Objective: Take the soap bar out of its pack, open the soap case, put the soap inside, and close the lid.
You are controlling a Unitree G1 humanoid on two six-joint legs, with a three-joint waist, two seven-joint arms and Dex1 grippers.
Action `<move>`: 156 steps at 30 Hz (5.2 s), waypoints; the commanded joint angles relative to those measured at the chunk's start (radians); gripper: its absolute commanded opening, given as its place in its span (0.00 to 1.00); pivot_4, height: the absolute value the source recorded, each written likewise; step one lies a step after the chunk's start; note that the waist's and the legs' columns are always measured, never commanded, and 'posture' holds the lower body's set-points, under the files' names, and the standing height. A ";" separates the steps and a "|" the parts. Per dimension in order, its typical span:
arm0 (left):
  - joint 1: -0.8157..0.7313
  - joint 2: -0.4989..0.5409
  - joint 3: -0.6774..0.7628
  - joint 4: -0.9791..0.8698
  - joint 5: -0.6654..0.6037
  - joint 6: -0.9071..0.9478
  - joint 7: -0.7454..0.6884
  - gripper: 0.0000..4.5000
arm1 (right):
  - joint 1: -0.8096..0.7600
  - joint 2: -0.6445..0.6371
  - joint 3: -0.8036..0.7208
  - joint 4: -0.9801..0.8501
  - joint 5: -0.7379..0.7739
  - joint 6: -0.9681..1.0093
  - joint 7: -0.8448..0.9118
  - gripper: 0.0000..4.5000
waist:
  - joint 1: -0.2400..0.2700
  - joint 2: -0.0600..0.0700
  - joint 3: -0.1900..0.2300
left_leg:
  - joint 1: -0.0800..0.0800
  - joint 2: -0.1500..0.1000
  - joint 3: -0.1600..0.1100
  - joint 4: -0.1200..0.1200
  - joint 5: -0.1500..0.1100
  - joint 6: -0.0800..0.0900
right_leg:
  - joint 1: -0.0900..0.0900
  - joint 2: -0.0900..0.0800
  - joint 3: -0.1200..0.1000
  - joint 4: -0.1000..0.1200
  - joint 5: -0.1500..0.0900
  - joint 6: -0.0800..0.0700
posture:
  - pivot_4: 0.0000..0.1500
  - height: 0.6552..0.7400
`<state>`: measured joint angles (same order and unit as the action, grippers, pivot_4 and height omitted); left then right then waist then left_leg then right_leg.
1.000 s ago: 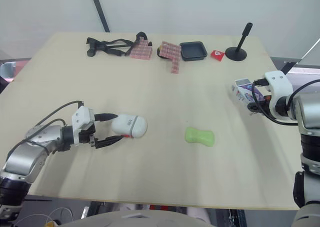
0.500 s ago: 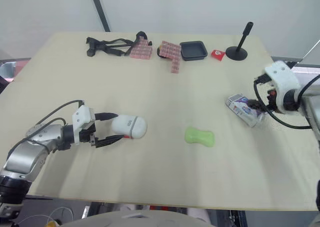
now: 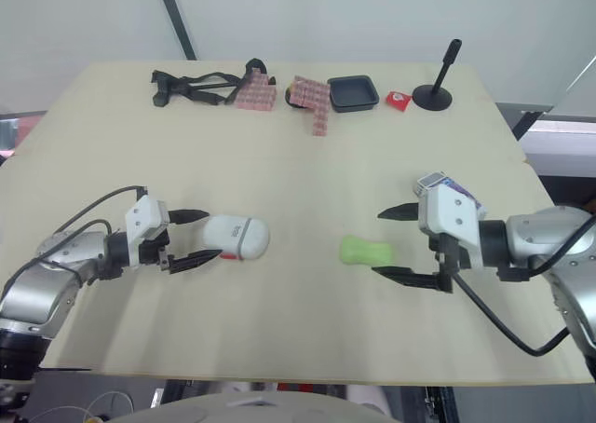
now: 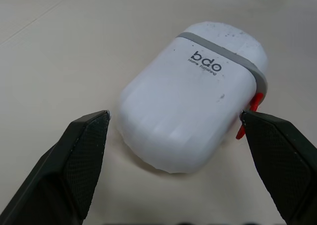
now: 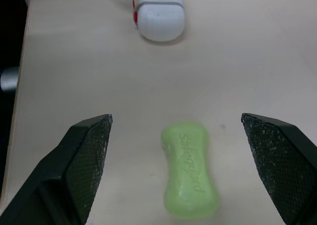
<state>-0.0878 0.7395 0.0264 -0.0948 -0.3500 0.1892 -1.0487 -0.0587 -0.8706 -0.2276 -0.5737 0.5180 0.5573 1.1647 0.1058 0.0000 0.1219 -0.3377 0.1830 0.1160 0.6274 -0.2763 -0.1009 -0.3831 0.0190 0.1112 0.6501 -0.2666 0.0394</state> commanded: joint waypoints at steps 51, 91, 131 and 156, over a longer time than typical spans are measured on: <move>-0.481 -0.122 -0.275 0.539 0.196 -0.352 -0.457 0.88 | 0.015 0.088 0.183 -0.054 0.012 -0.058 -0.216 1.00 | 0.030 0.000 0.000 | -0.001 -0.001 0.000 0.000 0.001 0.001 | -0.001 0.000 0.000 0.005 0.000 0.000 | 1.00 1.00; -0.165 -0.012 -0.143 -0.075 0.023 -0.077 -0.251 0.77 | -0.338 0.439 0.331 0.520 1.454 0.659 -1.359 1.00 | 0.030 0.000 0.000 | -0.004 -0.001 0.000 -0.001 0.001 -0.001 | -0.003 0.000 -0.003 0.004 0.000 0.000 | 1.00 1.00; -0.141 -0.021 -0.177 -0.118 0.026 -0.077 -0.184 0.77 | -0.300 0.300 0.299 0.616 1.454 0.804 -1.121 0.47 | 0.030 0.000 0.000 | -0.004 -0.001 0.000 0.000 0.001 -0.001 | -0.003 0.002 -0.004 0.005 0.000 0.000 | 1.00 1.00; -0.110 -0.003 -0.192 -0.088 0.024 -0.135 -0.169 0.77 | -0.304 0.420 0.322 0.519 1.454 0.683 -1.340 0.82 | 0.029 0.000 0.000 | -0.003 -0.001 0.000 0.000 0.001 -0.001 | -0.003 0.002 -0.004 0.005 0.000 0.000 | 1.00 1.00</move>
<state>-0.1936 0.7305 -0.1997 -0.1648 -0.3173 0.0575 -1.2188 -0.3663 -0.4660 0.1233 -0.0490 1.9618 1.2486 -0.1691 0.1349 -0.0001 0.1219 -0.3412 0.1823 0.1161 0.6270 -0.2750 -0.1021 -0.3863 0.0198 0.1073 0.6551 -0.2665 0.0396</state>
